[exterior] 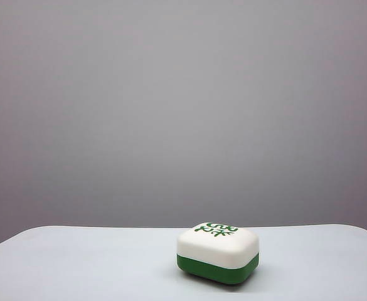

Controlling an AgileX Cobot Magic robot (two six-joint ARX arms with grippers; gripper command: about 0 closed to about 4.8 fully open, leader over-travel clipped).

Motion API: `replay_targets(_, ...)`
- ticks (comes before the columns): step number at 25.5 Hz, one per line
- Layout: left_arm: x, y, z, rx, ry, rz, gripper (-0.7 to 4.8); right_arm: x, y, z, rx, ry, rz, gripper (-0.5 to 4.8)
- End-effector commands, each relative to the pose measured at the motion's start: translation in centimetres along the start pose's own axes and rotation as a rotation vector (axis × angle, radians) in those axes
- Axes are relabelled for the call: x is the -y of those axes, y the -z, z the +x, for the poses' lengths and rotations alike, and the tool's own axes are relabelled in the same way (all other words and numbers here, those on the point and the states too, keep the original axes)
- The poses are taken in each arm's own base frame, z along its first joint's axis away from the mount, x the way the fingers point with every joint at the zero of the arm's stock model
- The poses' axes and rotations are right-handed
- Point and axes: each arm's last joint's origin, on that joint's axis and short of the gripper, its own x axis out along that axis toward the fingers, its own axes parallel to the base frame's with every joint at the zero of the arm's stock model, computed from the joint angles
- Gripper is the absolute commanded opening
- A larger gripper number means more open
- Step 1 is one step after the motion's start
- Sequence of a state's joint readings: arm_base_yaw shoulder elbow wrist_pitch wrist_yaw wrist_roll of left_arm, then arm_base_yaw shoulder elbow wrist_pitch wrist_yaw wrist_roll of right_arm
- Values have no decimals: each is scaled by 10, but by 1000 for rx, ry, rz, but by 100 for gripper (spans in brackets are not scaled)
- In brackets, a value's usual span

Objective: Pick up the foam mahjong on the table and turn it over.

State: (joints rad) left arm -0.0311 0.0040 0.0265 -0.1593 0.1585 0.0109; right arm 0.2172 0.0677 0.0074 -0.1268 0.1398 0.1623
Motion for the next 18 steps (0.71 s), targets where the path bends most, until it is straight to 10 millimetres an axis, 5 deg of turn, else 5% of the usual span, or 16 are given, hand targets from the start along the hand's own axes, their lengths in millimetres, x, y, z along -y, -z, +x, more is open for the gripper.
replay_targets(1,0,7,1,-48,9,0,-2,1,7,1,-53,25,-7,0)
replay_targets(18,0,7,1,-45,8,-29,-2,1,6,1,-47,24,-6,0)
